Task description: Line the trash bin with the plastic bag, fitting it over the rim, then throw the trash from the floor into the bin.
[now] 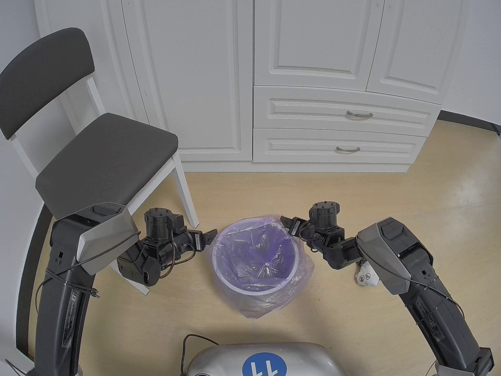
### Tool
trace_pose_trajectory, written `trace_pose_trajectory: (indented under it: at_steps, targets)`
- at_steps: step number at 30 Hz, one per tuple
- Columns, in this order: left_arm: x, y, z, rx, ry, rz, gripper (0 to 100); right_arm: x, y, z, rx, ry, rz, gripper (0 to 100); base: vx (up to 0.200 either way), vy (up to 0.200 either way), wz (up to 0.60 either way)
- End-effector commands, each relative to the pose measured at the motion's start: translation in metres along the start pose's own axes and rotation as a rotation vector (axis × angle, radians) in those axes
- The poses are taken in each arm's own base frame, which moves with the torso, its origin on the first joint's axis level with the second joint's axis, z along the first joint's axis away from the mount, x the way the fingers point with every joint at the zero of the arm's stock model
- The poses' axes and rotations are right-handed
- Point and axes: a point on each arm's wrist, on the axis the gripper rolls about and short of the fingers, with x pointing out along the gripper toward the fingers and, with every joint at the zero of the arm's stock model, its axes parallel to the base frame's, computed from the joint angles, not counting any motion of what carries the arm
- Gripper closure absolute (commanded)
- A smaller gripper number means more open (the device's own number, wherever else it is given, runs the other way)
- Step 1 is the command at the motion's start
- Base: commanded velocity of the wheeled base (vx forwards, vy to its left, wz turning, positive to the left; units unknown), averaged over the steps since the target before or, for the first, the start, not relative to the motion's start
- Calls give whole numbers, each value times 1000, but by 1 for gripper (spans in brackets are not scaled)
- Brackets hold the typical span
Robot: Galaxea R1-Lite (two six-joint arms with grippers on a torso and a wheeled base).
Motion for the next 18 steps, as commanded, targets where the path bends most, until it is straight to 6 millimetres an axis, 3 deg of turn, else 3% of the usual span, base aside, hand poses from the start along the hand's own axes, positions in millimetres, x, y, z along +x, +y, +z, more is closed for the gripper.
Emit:
trace_pose_trajectory:
  at_steps: [1, 8, 16, 18]
  targets:
    - [1, 2, -5, -13, 55, 3, 0, 0, 9, 5, 52, -95, 66, 0, 0, 0, 0]
    - [-7, 6, -13, -19, 225, 31, 0, -1, 7, 5, 53, -109, 62, 0, 0, 0, 0]
    - [-2, 7, -14, -29, 271, 36, 0, -2, 2, 7, 50, -111, 47, 0, 0, 0, 0]
    - [6, 8, -7, -32, 290, 37, 0, -2, -1, 7, 49, -111, 38, 0, 0, 0, 0]
